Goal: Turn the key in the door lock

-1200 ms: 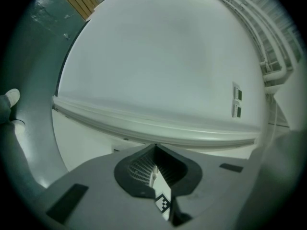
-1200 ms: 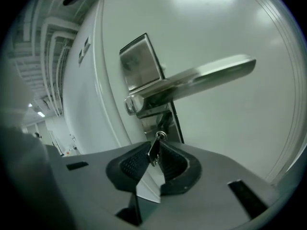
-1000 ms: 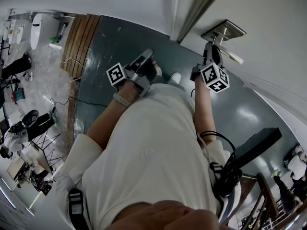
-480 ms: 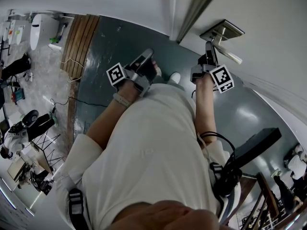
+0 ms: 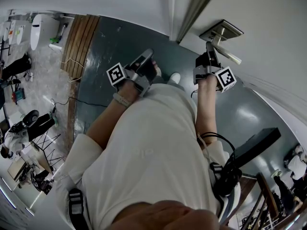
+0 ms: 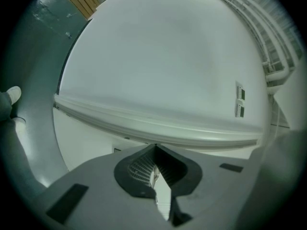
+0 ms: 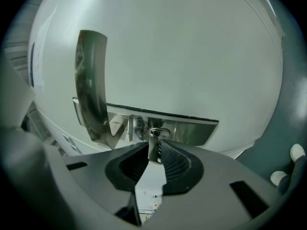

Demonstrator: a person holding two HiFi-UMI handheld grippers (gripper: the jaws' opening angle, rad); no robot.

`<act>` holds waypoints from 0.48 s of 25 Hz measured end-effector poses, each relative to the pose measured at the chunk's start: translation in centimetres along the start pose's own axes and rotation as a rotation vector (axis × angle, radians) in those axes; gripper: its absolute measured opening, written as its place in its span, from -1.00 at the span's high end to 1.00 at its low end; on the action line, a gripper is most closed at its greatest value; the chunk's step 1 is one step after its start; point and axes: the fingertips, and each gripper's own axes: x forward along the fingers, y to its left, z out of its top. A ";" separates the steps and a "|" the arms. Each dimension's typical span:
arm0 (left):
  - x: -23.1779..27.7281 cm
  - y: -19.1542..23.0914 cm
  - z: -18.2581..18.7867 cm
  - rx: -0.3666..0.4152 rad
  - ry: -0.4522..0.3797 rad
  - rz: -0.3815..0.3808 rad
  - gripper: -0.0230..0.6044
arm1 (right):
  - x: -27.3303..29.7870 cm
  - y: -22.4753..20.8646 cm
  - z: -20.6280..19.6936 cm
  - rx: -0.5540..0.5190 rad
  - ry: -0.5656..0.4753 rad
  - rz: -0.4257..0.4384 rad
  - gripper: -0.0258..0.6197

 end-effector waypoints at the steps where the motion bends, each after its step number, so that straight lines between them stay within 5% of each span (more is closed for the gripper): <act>1: 0.0 0.0 0.0 -0.001 -0.001 0.001 0.90 | 0.0 0.0 0.0 0.010 0.001 0.009 0.69; 12: 0.0 0.3 0.0 -0.009 -0.002 0.006 0.90 | 0.1 -0.5 0.0 0.250 -0.010 0.158 0.67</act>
